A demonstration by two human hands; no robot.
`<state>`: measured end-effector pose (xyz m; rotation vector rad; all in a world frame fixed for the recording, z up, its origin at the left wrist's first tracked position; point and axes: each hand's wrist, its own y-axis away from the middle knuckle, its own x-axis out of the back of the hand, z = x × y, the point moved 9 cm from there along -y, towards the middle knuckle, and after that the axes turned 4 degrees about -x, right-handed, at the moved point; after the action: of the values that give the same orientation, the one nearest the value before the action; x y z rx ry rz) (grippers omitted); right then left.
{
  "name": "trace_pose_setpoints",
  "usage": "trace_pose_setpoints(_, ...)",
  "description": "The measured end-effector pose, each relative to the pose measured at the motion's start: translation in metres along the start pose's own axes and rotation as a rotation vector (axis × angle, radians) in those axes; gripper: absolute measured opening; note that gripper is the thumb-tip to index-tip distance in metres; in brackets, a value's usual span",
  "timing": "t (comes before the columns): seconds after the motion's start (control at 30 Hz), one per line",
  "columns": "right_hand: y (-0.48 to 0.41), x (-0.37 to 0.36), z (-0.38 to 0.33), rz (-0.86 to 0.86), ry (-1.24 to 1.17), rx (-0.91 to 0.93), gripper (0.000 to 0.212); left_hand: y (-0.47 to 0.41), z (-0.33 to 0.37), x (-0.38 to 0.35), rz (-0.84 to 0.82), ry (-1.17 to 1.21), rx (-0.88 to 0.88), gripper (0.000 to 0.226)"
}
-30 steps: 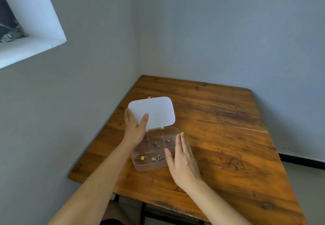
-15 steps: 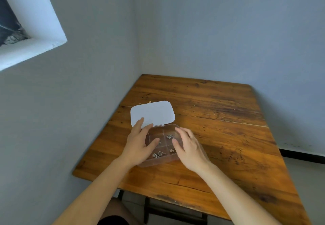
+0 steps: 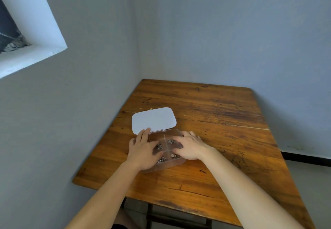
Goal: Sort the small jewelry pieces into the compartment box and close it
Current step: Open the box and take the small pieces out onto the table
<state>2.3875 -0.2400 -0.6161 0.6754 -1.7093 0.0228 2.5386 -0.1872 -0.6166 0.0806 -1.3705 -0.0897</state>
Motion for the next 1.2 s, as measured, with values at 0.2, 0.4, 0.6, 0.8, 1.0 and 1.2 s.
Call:
trace_pose_setpoints(0.2,-0.001,0.0,-0.001,0.036,-0.048,-0.035,0.042,0.002,0.0,0.007,0.088,0.084,0.031,0.037)
trace_pose_setpoints(0.4,0.002,-0.003,-0.002,0.043,-0.143,-0.058,0.029,0.002,-0.003,0.01,0.145,0.155,0.058,0.022)
trace_pose_setpoints(0.6,0.001,-0.005,-0.002,0.058,-0.183,-0.077,0.023,0.005,-0.006,0.011,0.209,0.234,0.064,0.019)
trace_pose_setpoints(0.8,0.0,-0.007,-0.004,-0.039,-0.068,-0.051,0.045,0.006,-0.006,0.012,0.218,0.25,0.061,0.018)
trace_pose_setpoints(1.0,0.001,-0.002,-0.007,-0.002,-0.089,-0.073,0.03,0.006,-0.005,0.013,0.252,0.274,0.044,0.015)
trace_pose_setpoints(1.2,-0.002,-0.003,-0.006,0.041,-0.128,-0.085,0.03,0.007,-0.007,0.013,0.275,0.287,0.047,0.014)
